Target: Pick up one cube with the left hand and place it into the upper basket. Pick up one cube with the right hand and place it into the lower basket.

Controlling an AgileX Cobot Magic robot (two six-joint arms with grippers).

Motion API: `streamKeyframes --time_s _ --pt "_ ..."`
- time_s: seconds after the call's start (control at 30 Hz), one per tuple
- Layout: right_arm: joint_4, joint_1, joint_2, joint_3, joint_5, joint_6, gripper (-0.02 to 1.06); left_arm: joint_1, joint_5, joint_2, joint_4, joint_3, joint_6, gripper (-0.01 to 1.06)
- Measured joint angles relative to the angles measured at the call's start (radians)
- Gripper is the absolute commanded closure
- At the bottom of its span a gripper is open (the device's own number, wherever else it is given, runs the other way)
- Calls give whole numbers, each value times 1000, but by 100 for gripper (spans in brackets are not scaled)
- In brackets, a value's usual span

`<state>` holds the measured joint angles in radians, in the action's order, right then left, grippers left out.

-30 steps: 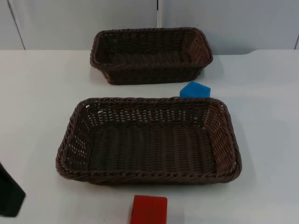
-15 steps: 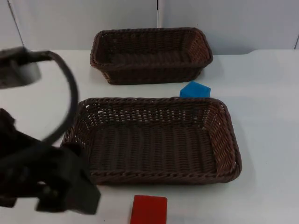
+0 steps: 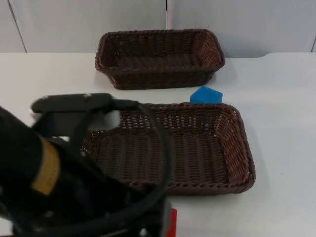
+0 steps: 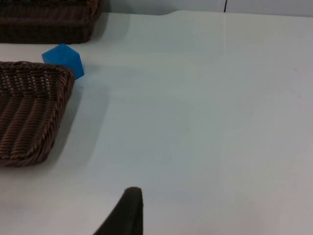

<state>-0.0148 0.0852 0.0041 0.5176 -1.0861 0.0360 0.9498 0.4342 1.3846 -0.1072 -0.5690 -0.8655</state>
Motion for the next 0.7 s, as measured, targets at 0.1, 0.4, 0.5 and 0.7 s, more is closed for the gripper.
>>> streamKeyframes --time_s 0.1,0.4,0.5,0.7 --pt "0 0 0 0 0 0 -1 4 -81 89 -44 0 -64 6" --pt "0 0 0 0 0 0 -1 4 -176 296 -182 -4 -202 6" --pt "0 0 0 0 0 0 -1 4 -209 331 -188 -19 -211 6" --pt "0 0 0 0 0 0 -1 4 -274 381 -235 -72 -215 6"
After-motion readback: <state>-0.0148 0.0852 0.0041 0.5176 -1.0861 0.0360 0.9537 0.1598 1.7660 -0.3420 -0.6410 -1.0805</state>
